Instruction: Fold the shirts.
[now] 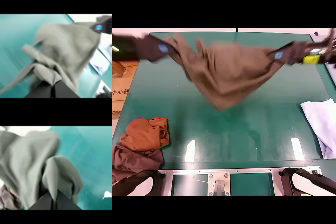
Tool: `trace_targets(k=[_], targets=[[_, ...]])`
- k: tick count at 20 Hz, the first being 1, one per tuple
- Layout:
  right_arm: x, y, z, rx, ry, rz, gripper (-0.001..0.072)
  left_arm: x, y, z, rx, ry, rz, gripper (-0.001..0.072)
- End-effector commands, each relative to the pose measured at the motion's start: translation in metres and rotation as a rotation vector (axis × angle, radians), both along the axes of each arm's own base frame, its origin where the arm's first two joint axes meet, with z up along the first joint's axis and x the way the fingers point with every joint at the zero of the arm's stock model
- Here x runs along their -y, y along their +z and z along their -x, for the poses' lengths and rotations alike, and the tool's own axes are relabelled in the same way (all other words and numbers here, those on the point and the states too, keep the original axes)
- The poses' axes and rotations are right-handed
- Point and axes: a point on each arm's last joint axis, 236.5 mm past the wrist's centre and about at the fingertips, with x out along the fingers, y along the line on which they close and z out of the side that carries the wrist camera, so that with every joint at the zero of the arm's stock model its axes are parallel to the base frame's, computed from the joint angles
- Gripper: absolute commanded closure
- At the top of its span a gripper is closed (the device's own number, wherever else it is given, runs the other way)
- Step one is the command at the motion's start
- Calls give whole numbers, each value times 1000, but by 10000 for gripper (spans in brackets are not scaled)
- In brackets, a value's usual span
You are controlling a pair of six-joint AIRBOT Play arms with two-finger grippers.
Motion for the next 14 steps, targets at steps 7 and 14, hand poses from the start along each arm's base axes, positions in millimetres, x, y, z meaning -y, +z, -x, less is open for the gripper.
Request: trace_targets(k=[7, 14], targets=[[14, -191, 0, -238, -196, 198, 479, 56, -223, 32, -255, 47, -138, 681], [112, -126, 6, -352, -326, 97, 444, 40, -251, 36, -244, 52, -249, 681]])
